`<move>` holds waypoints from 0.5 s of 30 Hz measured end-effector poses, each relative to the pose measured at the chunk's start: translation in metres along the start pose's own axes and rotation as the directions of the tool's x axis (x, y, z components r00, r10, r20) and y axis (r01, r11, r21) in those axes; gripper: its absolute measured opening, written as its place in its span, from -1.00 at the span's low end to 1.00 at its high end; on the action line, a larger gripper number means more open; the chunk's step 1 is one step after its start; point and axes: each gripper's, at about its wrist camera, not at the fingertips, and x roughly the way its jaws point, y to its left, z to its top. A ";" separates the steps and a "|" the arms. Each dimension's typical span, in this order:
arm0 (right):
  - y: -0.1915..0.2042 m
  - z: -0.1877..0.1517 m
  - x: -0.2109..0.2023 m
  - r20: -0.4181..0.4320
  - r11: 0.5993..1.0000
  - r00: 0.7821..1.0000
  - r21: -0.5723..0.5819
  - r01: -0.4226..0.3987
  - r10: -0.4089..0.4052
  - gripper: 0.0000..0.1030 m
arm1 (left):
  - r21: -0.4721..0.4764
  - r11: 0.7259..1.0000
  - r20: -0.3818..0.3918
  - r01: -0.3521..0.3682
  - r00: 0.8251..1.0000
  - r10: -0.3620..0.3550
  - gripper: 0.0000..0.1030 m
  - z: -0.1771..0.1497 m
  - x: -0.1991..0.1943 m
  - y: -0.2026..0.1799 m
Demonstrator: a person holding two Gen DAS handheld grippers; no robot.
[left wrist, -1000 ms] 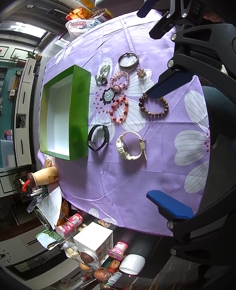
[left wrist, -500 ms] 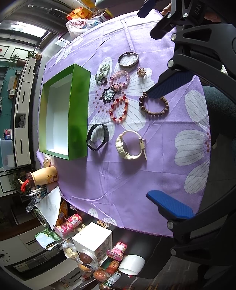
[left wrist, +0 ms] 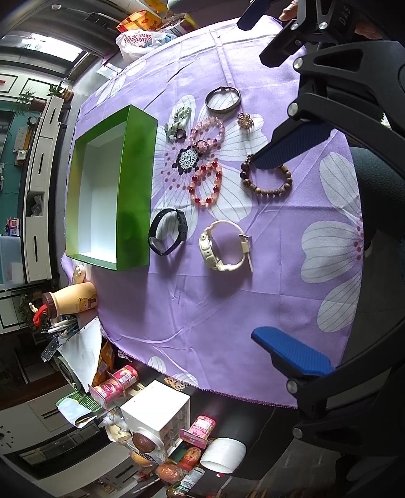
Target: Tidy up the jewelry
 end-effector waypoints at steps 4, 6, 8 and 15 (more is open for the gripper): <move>0.001 0.001 0.003 -0.004 1.000 1.000 -0.001 0.001 -0.001 0.97 | -0.005 1.000 -0.003 0.001 1.000 -0.001 0.96 0.002 0.002 0.001; 0.001 0.001 0.003 -0.003 1.000 1.000 0.000 0.000 0.000 0.97 | -0.007 1.000 -0.004 0.005 1.000 -0.005 0.96 0.002 0.004 0.002; 0.000 0.001 0.002 -0.003 1.000 1.000 -0.001 0.000 0.000 0.97 | -0.007 1.000 -0.005 0.008 1.000 -0.008 0.96 0.003 0.004 0.001; 0.000 0.001 0.007 -0.006 1.000 1.000 -0.004 -0.003 0.003 0.97 | -0.009 1.000 0.000 0.024 1.000 -0.024 0.96 0.004 0.005 -0.001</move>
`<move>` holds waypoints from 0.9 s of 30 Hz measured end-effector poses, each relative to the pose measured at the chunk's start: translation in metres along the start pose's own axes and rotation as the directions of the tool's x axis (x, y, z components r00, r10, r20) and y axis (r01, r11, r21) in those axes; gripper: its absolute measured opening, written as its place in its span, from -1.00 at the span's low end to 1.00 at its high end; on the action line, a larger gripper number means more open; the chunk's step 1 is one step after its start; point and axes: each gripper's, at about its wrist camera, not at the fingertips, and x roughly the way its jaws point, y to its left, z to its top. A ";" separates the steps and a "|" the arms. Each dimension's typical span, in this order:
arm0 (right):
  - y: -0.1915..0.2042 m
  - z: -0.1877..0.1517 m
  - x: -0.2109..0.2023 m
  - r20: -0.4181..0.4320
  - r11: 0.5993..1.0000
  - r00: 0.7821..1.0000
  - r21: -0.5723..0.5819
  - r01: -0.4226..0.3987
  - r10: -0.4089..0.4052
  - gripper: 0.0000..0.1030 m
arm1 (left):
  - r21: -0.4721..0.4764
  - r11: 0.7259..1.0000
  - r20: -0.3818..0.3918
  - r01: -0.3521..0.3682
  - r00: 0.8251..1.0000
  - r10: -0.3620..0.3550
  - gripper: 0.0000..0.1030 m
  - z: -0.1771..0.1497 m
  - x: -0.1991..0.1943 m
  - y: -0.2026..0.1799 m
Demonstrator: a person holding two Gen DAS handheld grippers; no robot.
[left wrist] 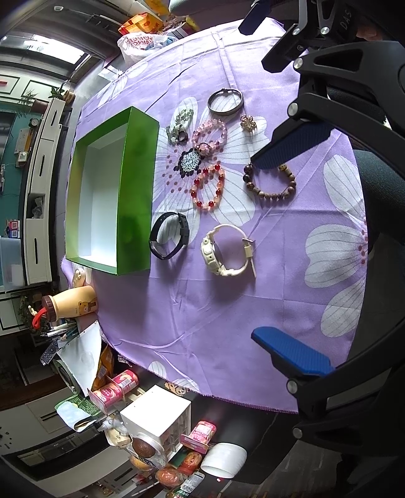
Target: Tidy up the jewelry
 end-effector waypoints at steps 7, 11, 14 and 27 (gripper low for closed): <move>-0.008 0.000 0.006 0.045 0.999 0.998 -0.032 -0.034 0.036 0.97 | -0.043 0.993 0.037 0.109 0.994 -0.107 0.96 0.000 0.006 0.007; -0.014 -0.005 0.021 0.050 0.996 0.997 -0.070 -0.047 0.051 0.97 | -0.040 0.993 0.064 0.115 0.992 -0.112 0.96 -0.005 0.020 0.008; -0.017 -0.016 0.034 0.041 0.991 0.994 -0.085 -0.101 0.104 0.96 | -0.012 0.991 0.056 0.132 0.990 -0.131 0.96 -0.016 0.032 0.004; -0.005 -0.033 0.089 -0.012 0.971 0.985 -0.164 -0.173 0.173 -0.16 | 0.101 0.978 0.043 0.182 0.981 -0.187 0.30 -0.041 0.072 -0.029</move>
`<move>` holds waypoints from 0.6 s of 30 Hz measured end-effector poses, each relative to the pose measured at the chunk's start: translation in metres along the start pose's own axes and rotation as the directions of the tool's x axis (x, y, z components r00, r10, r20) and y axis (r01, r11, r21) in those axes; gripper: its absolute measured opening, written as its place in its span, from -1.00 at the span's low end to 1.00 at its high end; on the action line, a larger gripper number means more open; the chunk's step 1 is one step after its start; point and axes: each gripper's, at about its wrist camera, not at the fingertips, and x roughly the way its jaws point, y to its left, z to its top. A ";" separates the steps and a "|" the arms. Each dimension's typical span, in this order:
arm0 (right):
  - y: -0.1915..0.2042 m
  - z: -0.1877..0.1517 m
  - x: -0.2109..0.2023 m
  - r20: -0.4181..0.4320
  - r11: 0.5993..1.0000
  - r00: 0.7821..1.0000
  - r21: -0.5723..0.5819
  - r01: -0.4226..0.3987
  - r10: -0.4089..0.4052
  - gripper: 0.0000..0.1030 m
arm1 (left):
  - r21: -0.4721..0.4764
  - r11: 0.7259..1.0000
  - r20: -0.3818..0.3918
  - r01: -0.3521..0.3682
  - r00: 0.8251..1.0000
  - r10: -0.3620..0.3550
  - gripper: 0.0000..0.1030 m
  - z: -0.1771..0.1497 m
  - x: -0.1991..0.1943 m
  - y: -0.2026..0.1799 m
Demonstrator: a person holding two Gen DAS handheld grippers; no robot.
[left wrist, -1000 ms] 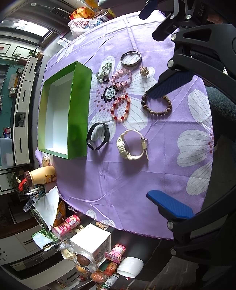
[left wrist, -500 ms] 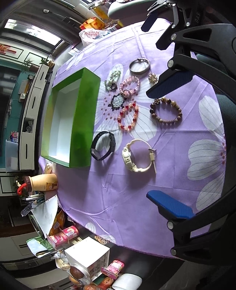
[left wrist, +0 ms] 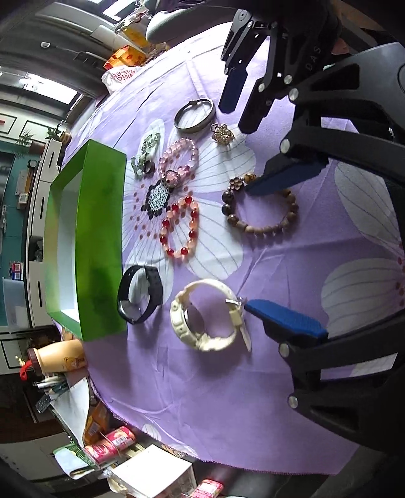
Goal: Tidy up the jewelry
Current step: 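Grasp the brown wooden bead bracelet with the left tool while the right tool grasps the gold flower ring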
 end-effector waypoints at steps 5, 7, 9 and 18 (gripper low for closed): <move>-0.003 0.004 0.014 0.008 1.000 1.000 0.000 0.027 -0.027 -0.19 | 0.019 0.999 -0.013 0.033 0.999 -0.033 0.10 0.000 0.013 -0.008; -0.002 0.005 0.016 0.021 1.000 0.999 -0.012 0.029 -0.028 -0.23 | 0.025 0.999 -0.018 0.043 0.999 -0.043 0.00 -0.001 0.017 -0.010; -0.001 0.006 0.018 0.029 0.999 0.999 -0.025 0.037 -0.037 -0.30 | 0.034 0.998 -0.030 0.046 0.999 -0.045 -0.14 -0.001 0.023 -0.012; -0.002 0.007 0.020 0.058 0.997 0.997 -0.054 0.047 -0.044 -0.50 | 0.056 0.998 -0.014 0.017 1.000 -0.016 -0.77 -0.005 0.035 -0.013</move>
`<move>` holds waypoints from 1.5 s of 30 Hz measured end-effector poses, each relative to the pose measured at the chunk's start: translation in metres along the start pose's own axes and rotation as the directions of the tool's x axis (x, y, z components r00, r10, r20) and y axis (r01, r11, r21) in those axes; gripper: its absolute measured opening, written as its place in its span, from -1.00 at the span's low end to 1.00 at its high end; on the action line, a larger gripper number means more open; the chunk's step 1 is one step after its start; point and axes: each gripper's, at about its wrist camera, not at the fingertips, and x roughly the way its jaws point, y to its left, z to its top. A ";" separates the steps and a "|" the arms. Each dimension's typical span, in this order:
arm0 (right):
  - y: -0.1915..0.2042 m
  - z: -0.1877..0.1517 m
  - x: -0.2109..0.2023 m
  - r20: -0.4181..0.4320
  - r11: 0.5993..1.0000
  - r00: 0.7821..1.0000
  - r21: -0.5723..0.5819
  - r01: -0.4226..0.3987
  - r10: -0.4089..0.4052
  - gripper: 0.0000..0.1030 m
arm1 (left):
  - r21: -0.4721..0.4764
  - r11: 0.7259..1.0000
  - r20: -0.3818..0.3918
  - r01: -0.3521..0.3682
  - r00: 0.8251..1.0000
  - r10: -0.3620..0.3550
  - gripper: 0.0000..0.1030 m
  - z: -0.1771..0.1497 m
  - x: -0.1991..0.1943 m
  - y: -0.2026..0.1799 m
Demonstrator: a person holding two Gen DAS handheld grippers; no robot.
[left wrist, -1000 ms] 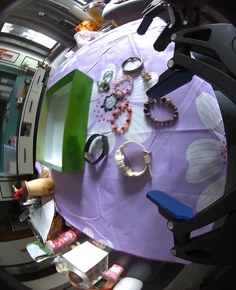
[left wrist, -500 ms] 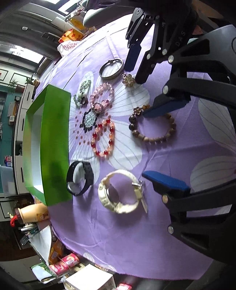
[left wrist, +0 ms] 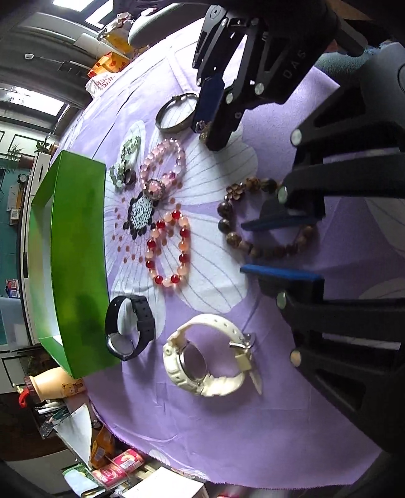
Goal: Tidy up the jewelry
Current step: 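Grasp the brown wooden bead bracelet with the left tool while the right tool grasps the gold flower ring, then carry both items into the green box and open both tools to release them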
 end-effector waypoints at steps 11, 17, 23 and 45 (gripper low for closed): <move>0.001 0.028 -0.028 0.085 1.000 0.996 -0.011 -0.011 0.012 -0.50 | -0.048 0.995 0.072 0.089 0.994 -0.085 -0.85 0.029 -0.025 0.012; -0.004 0.063 -0.044 0.150 1.000 0.989 -0.020 -0.015 0.018 -0.50 | -0.037 0.992 0.156 0.121 0.981 -0.114 -0.85 0.067 -0.053 0.015; -0.007 0.112 -0.048 0.215 0.999 0.976 -0.041 -0.013 0.022 -0.50 | -0.040 0.993 0.243 0.111 0.965 -0.098 -0.85 0.125 -0.073 0.028; -0.060 0.215 0.076 0.040 0.993 0.999 0.117 -0.014 0.010 -0.49 | -0.232 0.972 0.038 0.046 0.999 -0.039 -0.85 0.253 0.072 0.080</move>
